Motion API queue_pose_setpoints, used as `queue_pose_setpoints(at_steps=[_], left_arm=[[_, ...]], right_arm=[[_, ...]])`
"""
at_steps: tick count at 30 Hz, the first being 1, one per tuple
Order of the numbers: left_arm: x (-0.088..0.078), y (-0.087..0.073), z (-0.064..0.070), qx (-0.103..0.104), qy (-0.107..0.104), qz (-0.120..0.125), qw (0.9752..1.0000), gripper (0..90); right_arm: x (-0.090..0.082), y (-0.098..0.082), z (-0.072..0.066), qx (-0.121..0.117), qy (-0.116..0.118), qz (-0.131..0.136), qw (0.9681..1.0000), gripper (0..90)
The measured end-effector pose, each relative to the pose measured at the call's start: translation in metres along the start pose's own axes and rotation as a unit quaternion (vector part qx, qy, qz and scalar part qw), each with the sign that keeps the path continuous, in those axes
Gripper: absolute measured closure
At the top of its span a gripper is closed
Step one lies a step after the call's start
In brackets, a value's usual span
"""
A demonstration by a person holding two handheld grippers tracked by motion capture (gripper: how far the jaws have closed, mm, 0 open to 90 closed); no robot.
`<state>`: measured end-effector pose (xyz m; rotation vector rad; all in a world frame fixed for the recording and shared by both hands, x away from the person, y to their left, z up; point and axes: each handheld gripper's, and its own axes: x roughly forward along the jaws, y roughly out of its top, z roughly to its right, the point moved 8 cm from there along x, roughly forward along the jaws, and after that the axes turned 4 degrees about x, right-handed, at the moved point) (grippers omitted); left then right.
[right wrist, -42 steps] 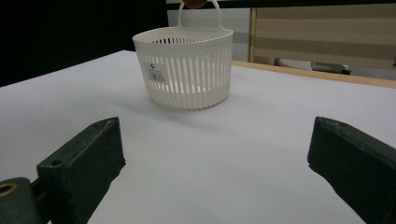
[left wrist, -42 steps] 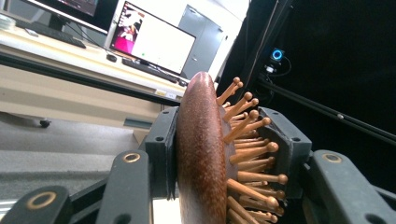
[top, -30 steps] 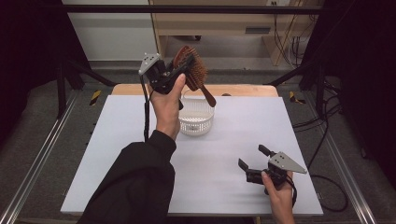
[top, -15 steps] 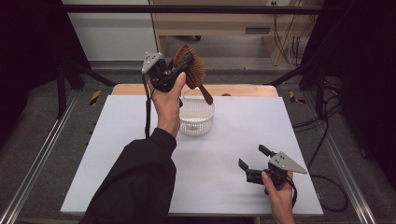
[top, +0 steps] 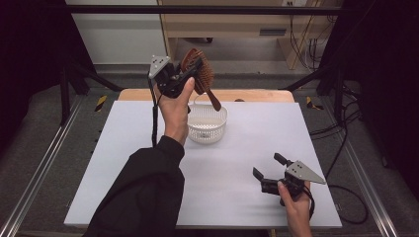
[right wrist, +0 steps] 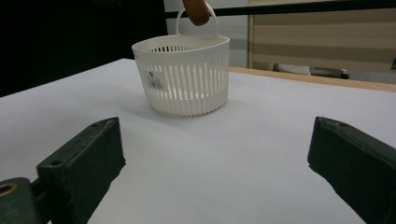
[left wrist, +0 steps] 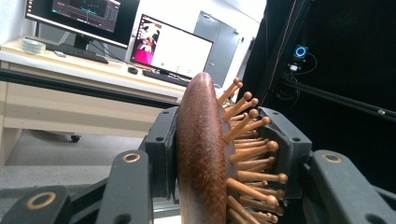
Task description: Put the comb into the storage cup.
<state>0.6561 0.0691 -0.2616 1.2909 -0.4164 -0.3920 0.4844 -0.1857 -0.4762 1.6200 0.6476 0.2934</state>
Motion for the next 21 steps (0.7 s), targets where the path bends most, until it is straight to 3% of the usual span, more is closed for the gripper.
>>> queue_pose_setpoints(at_steps=[5,21], left_arm=[[-0.001,-0.002,-0.002,0.011,0.005,0.004,0.9999,51.2],[0.001,-0.018,-0.010,0.015,0.011,-0.014,0.9997,51.2]], right_arm=[[0.001,0.000,-0.001,-0.001,0.001,0.000,1.0000,4.8],[0.000,0.000,-0.001,0.002,0.004,0.003,1.0000,3.7]])
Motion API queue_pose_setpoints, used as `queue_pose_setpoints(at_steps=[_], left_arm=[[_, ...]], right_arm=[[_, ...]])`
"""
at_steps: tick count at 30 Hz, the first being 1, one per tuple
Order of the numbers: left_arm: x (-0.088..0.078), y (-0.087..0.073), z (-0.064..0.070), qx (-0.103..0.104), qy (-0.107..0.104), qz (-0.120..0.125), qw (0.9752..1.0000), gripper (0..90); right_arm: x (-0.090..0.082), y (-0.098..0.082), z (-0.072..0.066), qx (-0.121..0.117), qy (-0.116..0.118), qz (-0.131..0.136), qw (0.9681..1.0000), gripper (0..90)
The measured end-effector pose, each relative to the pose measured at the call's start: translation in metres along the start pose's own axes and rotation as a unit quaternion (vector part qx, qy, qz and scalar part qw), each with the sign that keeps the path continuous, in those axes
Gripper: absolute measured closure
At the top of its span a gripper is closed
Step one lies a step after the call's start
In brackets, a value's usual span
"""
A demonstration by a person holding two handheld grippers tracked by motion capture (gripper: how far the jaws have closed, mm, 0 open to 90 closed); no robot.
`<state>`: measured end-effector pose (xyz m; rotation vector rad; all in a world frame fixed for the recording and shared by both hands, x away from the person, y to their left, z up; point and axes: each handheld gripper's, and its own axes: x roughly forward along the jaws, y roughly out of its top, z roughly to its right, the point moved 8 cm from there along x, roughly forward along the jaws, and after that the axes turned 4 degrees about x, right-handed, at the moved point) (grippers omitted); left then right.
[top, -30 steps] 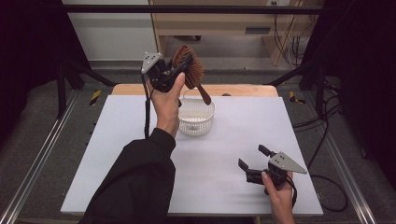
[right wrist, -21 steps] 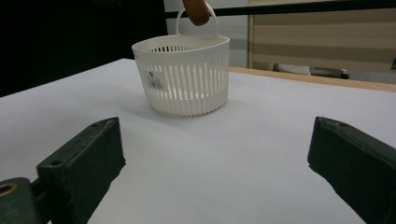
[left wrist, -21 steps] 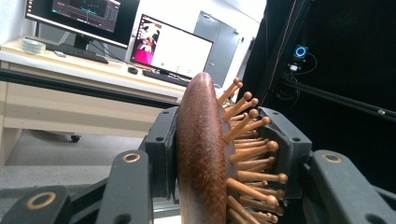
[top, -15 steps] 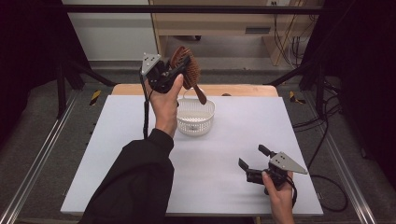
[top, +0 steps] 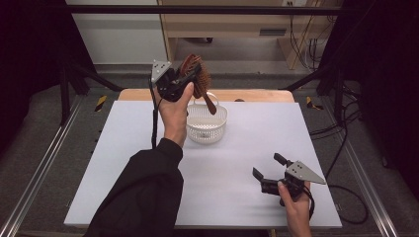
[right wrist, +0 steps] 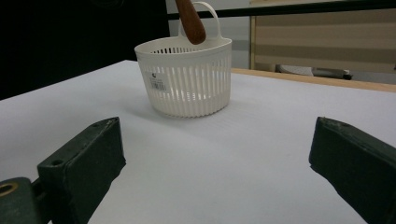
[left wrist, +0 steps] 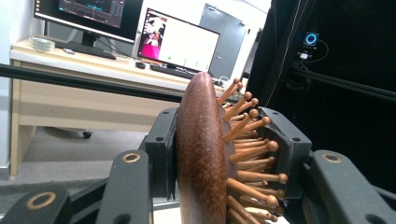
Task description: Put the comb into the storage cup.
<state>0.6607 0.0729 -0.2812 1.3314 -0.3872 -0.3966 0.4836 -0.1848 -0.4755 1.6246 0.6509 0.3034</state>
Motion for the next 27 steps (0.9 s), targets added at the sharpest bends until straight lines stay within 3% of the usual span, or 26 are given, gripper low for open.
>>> queue_pose_setpoints(at_steps=[7,11,19,27], left_arm=[[0.001,-0.009,0.003,0.002,-0.001,-0.009,1.0000,51.2],[0.002,-0.015,0.006,-0.008,-0.002,-0.009,0.9999,51.1],[0.004,-0.026,0.012,0.003,0.001,-0.014,0.9999,51.1],[0.007,-0.035,0.011,0.003,0.002,-0.022,0.9998,51.1]], right_arm=[[0.002,-0.001,0.000,0.007,0.003,0.001,1.0000,3.7],[0.002,-0.001,-0.001,0.007,0.006,0.001,1.0000,3.7],[0.006,-0.003,-0.001,0.012,0.008,-0.003,0.9999,3.7],[0.009,-0.005,0.002,0.010,0.003,-0.009,0.9999,3.7]])
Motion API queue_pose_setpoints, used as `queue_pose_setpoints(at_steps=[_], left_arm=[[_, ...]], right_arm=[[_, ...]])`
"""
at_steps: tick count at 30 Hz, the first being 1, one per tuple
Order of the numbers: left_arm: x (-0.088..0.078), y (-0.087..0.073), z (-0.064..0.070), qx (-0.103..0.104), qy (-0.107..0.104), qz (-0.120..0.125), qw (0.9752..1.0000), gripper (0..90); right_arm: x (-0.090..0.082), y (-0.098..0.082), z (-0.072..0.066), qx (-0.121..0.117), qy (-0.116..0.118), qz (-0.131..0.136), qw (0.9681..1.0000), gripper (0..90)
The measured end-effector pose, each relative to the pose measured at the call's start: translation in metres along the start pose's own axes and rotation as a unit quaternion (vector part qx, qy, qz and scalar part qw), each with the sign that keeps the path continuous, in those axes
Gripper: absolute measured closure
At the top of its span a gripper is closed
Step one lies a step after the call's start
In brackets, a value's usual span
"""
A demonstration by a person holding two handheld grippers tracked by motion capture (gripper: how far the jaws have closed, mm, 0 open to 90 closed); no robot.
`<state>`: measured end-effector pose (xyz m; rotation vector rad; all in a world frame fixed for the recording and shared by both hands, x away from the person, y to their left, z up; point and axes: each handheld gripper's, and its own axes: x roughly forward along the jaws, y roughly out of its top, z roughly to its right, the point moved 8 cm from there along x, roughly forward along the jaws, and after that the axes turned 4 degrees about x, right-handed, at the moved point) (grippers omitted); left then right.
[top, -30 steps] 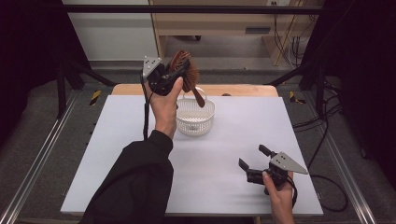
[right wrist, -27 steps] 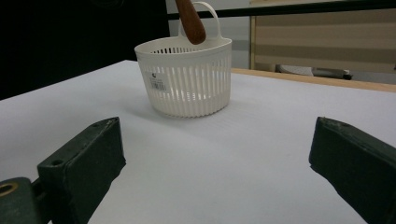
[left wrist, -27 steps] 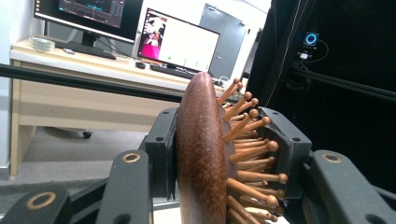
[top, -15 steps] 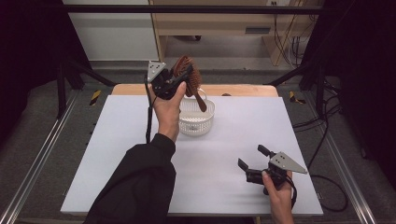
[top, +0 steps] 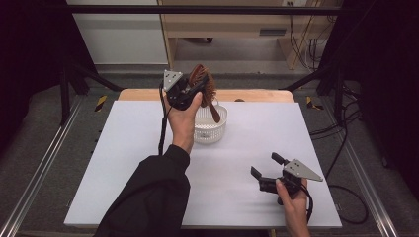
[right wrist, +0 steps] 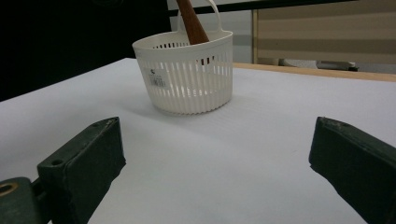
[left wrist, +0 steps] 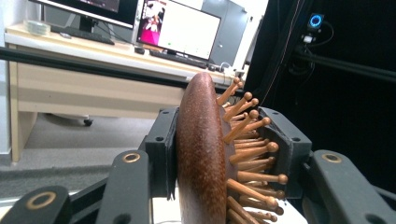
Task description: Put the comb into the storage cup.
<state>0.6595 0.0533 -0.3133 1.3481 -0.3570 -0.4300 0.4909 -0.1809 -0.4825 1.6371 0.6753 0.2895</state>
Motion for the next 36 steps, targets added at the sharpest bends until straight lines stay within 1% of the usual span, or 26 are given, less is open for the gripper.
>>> queue_pose_setpoints(at_steps=[1,2,3,4,10,11,13,14,16,18,20,23,26,29,32,36], left_arm=[[0.000,-0.001,0.000,-0.002,-0.002,0.001,1.0000,51.1],[0.000,-0.002,0.000,-0.001,-0.003,0.002,1.0000,51.1],[-0.001,-0.003,0.000,-0.001,-0.002,0.002,1.0000,51.1],[-0.001,-0.005,-0.002,-0.004,0.001,0.001,1.0000,51.1],[-0.002,-0.008,-0.003,-0.008,0.003,0.003,1.0000,51.1],[-0.001,-0.008,-0.002,-0.005,0.002,0.001,1.0000,51.1],[-0.001,-0.010,-0.003,0.001,0.007,0.001,1.0000,51.1],[-0.002,-0.010,-0.003,0.002,0.009,0.001,1.0000,51.1],[-0.001,-0.012,-0.004,-0.002,0.011,0.000,0.9999,51.1],[-0.002,-0.013,-0.005,-0.002,0.013,0.000,0.9999,51.1],[-0.002,-0.015,-0.005,-0.003,0.012,0.000,0.9999,51.1],[-0.002,-0.017,-0.005,0.001,0.012,-0.001,0.9999,51.1],[-0.002,-0.019,-0.006,-0.002,0.011,-0.002,0.9999,51.1],[-0.004,-0.021,-0.008,0.001,0.013,-0.004,0.9999,51.0],[-0.005,-0.027,-0.011,-0.004,0.015,-0.006,0.9999,51.0],[-0.003,-0.030,-0.012,-0.004,0.017,-0.009,0.9998,51.0]], right_arm=[[0.000,0.000,-0.001,-0.002,-0.001,0.000,1.0000,3.8],[0.000,0.000,-0.002,-0.014,-0.002,-0.003,0.9999,3.7],[0.000,0.000,-0.002,-0.014,-0.002,-0.003,0.9999,3.7],[-0.001,-0.001,-0.002,-0.023,-0.005,-0.005,0.9997,3.6],[-0.001,-0.001,-0.002,-0.019,-0.005,-0.005,0.9998,3.5],[0.000,-0.001,-0.002,-0.022,-0.006,-0.005,0.9997,3.5],[0.000,-0.001,-0.003,-0.018,-0.004,-0.005,0.9998,3.4],[-0.001,-0.002,-0.004,-0.020,-0.003,-0.006,0.9998,3.4],[-0.001,-0.002,-0.004,-0.020,-0.002,-0.005,0.9998,3.4],[0.000,-0.002,-0.005,-0.018,-0.001,-0.004,0.9998,3.4],[0.000,-0.002,-0.006,-0.022,0.001,-0.005,0.9997,3.5],[0.000,-0.002,-0.005,-0.020,-0.001,-0.005,0.9998,3.5],[0.000,-0.002,-0.005,-0.021,0.000,-0.005,0.9998,3.5],[0.001,-0.002,-0.006,-0.020,0.001,-0.006,0.9998,3.5],[0.001,-0.003,-0.007,-0.020,0.003,-0.007,0.9998,3.5],[0.001,-0.002,-0.006,-0.019,0.003,-0.006,0.9998,3.5]])
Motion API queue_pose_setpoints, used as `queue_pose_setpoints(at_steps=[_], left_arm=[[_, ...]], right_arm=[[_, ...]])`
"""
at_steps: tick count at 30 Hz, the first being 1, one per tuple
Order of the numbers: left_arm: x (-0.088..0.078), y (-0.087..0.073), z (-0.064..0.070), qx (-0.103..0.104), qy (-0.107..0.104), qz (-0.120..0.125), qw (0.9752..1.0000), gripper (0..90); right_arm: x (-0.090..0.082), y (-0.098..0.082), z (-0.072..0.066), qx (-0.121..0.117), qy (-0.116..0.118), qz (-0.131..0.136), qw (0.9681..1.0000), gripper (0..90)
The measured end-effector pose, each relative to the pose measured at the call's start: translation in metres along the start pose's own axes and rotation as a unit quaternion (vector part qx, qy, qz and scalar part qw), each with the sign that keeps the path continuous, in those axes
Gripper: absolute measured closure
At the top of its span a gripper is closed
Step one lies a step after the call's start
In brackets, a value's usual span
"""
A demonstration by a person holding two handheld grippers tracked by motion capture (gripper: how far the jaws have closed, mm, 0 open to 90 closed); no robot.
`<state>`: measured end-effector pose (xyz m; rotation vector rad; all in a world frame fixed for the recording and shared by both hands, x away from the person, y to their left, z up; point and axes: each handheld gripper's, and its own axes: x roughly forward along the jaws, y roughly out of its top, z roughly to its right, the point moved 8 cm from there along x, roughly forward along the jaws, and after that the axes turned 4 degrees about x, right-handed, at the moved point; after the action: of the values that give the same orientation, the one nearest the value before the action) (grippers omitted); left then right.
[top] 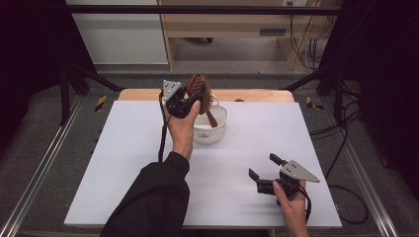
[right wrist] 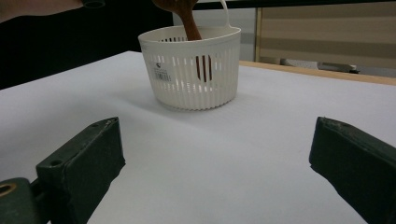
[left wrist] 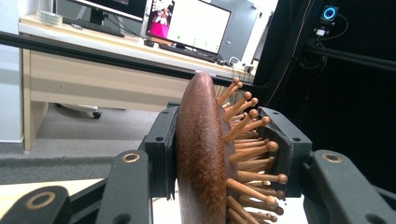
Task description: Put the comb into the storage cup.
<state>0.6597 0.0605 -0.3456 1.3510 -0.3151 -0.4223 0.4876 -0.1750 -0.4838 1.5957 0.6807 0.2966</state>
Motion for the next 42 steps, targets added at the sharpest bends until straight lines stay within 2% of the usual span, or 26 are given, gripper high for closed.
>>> queue_pose_setpoints(at_steps=[22,27,42], left_arm=[[0.004,-0.012,-0.002,-0.011,0.004,-0.003,0.9999,50.9],[0.003,-0.011,-0.001,-0.016,0.003,-0.001,0.9999,50.9],[0.005,-0.014,0.001,-0.025,0.001,0.006,0.9997,50.8]], right_arm=[[0.000,0.000,0.001,0.003,-0.001,0.001,1.0000,3.5],[0.000,0.000,0.001,0.009,0.000,0.002,1.0000,3.5],[0.001,0.000,0.000,0.004,0.001,0.001,1.0000,3.5]])
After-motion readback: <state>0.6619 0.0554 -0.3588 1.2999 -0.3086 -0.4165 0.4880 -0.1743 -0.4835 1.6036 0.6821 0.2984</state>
